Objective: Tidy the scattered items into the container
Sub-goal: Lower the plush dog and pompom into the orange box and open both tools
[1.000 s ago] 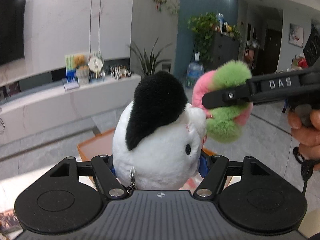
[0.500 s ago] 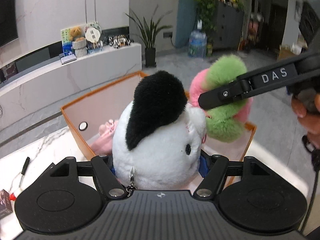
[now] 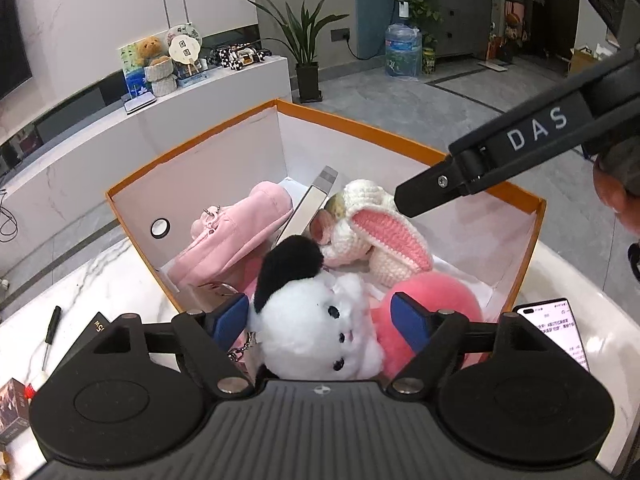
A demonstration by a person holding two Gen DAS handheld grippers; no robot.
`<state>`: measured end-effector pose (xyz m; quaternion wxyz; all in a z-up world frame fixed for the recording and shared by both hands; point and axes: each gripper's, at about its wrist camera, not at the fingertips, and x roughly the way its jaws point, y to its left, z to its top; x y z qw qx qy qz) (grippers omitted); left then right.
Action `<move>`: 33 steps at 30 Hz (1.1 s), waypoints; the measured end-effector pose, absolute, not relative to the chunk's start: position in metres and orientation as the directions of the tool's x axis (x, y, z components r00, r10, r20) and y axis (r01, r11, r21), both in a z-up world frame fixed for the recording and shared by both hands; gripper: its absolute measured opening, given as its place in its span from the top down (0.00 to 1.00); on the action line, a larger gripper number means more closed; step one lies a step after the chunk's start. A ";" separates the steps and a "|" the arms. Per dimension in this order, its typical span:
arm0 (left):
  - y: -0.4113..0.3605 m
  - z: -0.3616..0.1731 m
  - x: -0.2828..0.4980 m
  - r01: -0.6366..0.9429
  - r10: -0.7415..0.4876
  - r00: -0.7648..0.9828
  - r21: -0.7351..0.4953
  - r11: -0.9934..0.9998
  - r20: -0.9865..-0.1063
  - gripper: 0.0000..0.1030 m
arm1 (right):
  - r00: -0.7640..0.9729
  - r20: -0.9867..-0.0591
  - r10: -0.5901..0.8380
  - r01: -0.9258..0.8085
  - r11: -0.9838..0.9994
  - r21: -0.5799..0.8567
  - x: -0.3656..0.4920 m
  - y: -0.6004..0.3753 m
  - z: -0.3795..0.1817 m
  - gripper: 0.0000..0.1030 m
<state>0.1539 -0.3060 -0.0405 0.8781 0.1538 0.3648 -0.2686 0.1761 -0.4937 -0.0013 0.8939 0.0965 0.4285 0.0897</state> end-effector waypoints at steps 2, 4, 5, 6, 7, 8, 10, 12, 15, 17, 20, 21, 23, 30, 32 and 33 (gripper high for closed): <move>-0.306 -0.039 0.154 0.582 -0.363 0.592 0.070 0.810 -0.719 0.11 | 0.617 -0.750 0.240 -0.074 0.966 0.248 0.178 -0.494 -0.001 0.38; -0.307 -0.036 0.153 0.582 -0.367 0.594 0.067 0.810 -0.715 0.11 | 0.618 -0.749 0.241 -0.076 0.966 0.248 0.178 -0.493 -0.001 0.38; -0.307 -0.035 0.153 0.582 -0.369 0.595 0.066 0.810 -0.714 0.11 | 0.618 -0.748 0.241 -0.077 0.966 0.248 0.179 -0.493 -0.001 0.38; -0.307 -0.033 0.152 0.583 -0.371 0.596 0.065 0.810 -0.712 0.11 | 0.618 -0.748 0.242 -0.079 0.966 0.248 0.181 -0.494 -0.001 0.38; -0.308 -0.032 0.151 0.583 -0.373 0.597 0.064 0.810 -0.710 0.11 | 0.618 -0.748 0.243 -0.080 0.966 0.248 0.182 -0.494 -0.002 0.38; -0.308 -0.031 0.151 0.584 -0.375 0.597 0.063 0.810 -0.709 0.11 | 0.618 -0.748 0.243 -0.080 0.965 0.248 0.182 -0.494 -0.002 0.38; -0.309 -0.029 0.150 0.586 -0.379 0.597 0.061 0.808 -0.707 0.11 | 0.618 -0.747 0.244 -0.082 0.965 0.248 0.183 -0.494 -0.002 0.38; -0.310 -0.027 0.148 0.588 -0.383 0.596 0.059 0.807 -0.706 0.11 | 0.620 -0.745 0.245 -0.082 0.965 0.249 0.182 -0.495 -0.002 0.38; -0.311 -0.024 0.147 0.590 -0.391 0.595 0.051 0.806 -0.702 0.11 | 0.622 -0.744 0.243 -0.080 0.965 0.248 0.182 -0.495 0.000 0.38; -0.310 -0.023 0.146 0.590 -0.398 0.594 0.042 0.806 -0.699 0.11 | 0.626 -0.741 0.243 -0.081 0.965 0.248 0.181 -0.495 0.002 0.37; -0.311 -0.021 0.143 0.592 -0.405 0.593 0.037 0.805 -0.696 0.11 | 0.631 -0.737 0.242 -0.082 0.965 0.247 0.181 -0.494 0.005 0.37; -0.310 -0.020 0.142 0.593 -0.406 0.594 0.036 0.805 -0.694 0.11 | 0.632 -0.736 0.242 -0.083 0.966 0.247 0.180 -0.493 0.005 0.37; -0.309 -0.018 0.140 0.592 -0.409 0.596 0.035 0.805 -0.691 0.11 | 0.633 -0.735 0.242 -0.085 0.966 0.244 0.180 -0.491 0.007 0.36; -0.299 -0.010 0.134 0.581 -0.415 0.606 0.021 0.814 -0.679 0.11 | 0.640 -0.729 0.243 -0.096 0.966 0.238 0.177 -0.483 0.014 0.36; -0.296 -0.007 0.132 0.578 -0.418 0.608 0.015 0.816 -0.675 0.11 | 0.643 -0.726 0.243 -0.100 0.967 0.236 0.176 -0.480 0.017 0.36; -0.295 -0.006 0.131 0.578 -0.420 0.609 0.013 0.816 -0.673 0.11 | 0.644 -0.725 0.243 -0.102 0.967 0.234 0.176 -0.478 0.018 0.35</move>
